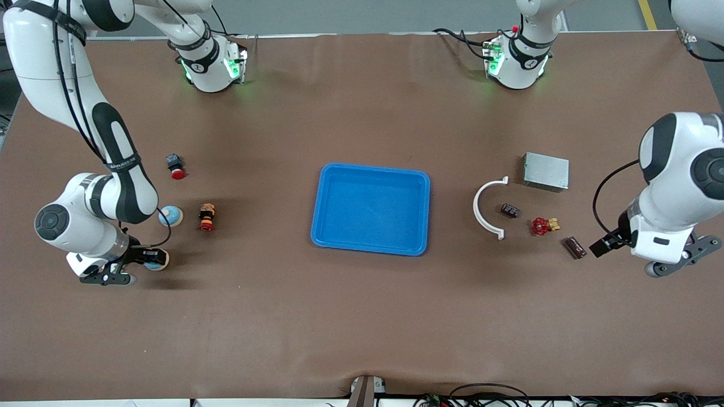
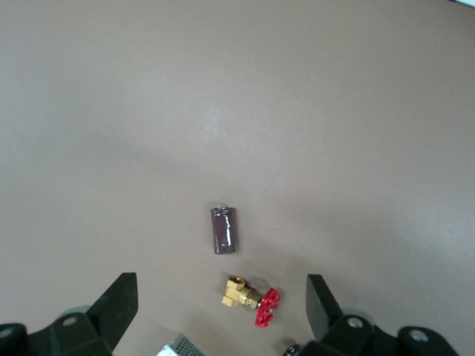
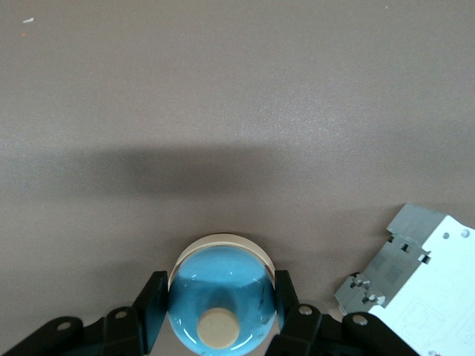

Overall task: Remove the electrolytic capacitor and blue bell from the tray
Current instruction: 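Lower the bell beside the first bell while the left gripper withdraws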

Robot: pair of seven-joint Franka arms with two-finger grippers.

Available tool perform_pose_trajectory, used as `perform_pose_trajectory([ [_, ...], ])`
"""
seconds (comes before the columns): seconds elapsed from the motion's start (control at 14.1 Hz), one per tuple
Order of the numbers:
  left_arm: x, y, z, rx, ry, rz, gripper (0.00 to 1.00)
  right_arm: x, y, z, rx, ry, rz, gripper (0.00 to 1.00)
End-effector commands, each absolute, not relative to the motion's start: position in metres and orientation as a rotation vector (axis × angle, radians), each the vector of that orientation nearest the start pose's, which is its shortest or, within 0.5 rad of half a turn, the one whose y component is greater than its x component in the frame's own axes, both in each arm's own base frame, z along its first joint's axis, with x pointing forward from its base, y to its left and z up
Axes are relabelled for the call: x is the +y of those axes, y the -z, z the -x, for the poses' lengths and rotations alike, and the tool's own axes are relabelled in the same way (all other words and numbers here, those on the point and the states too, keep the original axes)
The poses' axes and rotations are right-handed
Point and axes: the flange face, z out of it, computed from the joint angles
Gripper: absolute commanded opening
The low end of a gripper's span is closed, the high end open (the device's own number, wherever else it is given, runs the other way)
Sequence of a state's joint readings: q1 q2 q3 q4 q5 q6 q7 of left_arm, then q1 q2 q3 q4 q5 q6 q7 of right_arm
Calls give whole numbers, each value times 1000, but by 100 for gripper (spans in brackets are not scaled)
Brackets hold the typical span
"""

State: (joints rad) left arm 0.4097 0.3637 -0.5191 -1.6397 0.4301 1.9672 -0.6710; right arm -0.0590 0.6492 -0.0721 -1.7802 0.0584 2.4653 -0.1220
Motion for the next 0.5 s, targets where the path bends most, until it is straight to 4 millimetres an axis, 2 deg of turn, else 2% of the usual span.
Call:
perform_pose_trajectory([
  [0.0,-9,-460,-645,-584,154,2874,100,-86,-192,-658,63,77,3131,0],
  [0.35,-12,-501,-649,-671,221,2942,100,-86,-190,-658,66,81,3131,0],
  [0.43,-11,-508,-649,-674,217,2939,100,-85,-190,-658,68,81,3131,54],
])
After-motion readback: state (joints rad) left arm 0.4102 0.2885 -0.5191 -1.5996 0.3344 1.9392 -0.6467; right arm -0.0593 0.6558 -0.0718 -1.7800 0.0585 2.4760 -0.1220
